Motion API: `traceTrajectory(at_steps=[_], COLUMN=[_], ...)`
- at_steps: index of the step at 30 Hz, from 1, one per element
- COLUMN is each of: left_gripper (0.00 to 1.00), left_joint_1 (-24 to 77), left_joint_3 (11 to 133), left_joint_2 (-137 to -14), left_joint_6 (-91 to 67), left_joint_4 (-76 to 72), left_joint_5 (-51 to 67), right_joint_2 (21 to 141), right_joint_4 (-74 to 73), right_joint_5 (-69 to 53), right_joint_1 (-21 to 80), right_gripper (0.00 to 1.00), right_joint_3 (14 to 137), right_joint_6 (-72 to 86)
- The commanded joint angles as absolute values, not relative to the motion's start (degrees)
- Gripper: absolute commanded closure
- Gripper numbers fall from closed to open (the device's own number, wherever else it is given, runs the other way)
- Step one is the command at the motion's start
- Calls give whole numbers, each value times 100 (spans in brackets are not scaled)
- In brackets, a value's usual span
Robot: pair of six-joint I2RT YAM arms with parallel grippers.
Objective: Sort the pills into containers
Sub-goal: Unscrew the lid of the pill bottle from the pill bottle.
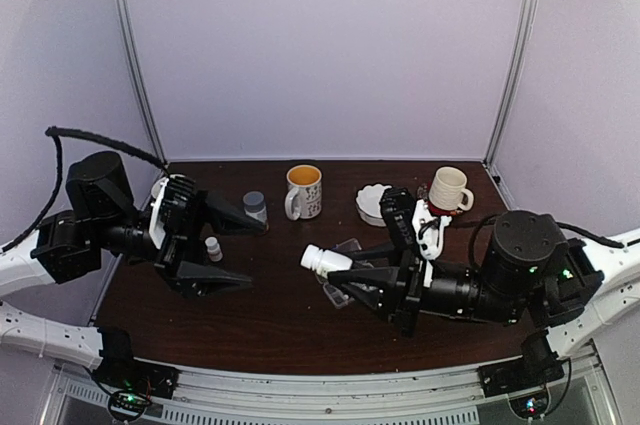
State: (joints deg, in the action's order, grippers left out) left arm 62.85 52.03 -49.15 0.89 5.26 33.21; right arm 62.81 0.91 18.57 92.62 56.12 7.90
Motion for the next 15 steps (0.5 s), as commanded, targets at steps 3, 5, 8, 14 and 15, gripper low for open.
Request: traceTrajectory(at_steps=[3, 5, 8, 14, 15], left_gripper=[27, 26, 26, 27, 27], left_joint_1=[6373, 6392, 6430, 6545, 6553], left_joint_3=[5055, 5131, 5244, 5395, 5403], left_joint_2=[-4760, -4846, -4948, -5070, -5079], left_joint_6=[2332, 2584, 2755, 3039, 3060], left_joint_4=[397, 492, 553, 716, 710], left_joint_5=[3351, 3321, 3228, 2936, 2904], right_joint_2=[6420, 6469, 6539, 6748, 6784], right_joint_4=[417, 630, 807, 1067, 1094], right_joint_5=[36, -255, -524, -906, -927], right_joint_1=[8737, 8654, 8562, 8424, 8419], right_gripper=[100, 100, 100, 100, 100], right_joint_3=[5678, 5671, 5722, 5878, 5894], right_joint_6=[2551, 2686, 2753, 2872, 2886])
